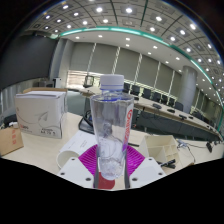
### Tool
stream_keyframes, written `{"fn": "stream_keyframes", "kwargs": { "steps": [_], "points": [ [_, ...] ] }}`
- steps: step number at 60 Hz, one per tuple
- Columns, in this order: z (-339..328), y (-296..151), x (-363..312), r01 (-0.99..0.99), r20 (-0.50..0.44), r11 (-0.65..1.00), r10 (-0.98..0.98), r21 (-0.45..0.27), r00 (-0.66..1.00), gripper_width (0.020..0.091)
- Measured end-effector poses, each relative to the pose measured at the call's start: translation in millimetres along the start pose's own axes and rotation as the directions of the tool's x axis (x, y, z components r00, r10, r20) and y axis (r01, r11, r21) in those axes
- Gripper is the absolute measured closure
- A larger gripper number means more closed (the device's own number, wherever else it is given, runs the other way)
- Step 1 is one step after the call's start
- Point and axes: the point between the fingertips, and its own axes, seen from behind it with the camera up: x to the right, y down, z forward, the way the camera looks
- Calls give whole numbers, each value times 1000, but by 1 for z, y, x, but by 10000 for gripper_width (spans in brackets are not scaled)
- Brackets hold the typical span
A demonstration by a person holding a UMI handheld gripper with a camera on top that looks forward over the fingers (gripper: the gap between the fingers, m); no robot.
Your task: Pour water
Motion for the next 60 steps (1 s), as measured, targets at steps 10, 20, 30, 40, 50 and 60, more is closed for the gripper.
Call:
{"fn": "stream_keyframes", "kwargs": {
  "steps": [10,20,30,40,50,60],
  "points": [
    [19,38,-12,-106,82,994,107,-21,991,750],
    [31,69,-13,-180,113,981,187,-67,976,739],
    [35,90,-16,-208,123,976,215,-66,969,682],
    [29,96,-15,-209,124,975,217,-74,968,566],
    [15,107,-20,-248,126,955,269,-163,955,244],
    [-27,92,-8,-260,41,942,274,-211,961,245]
  ]
}}
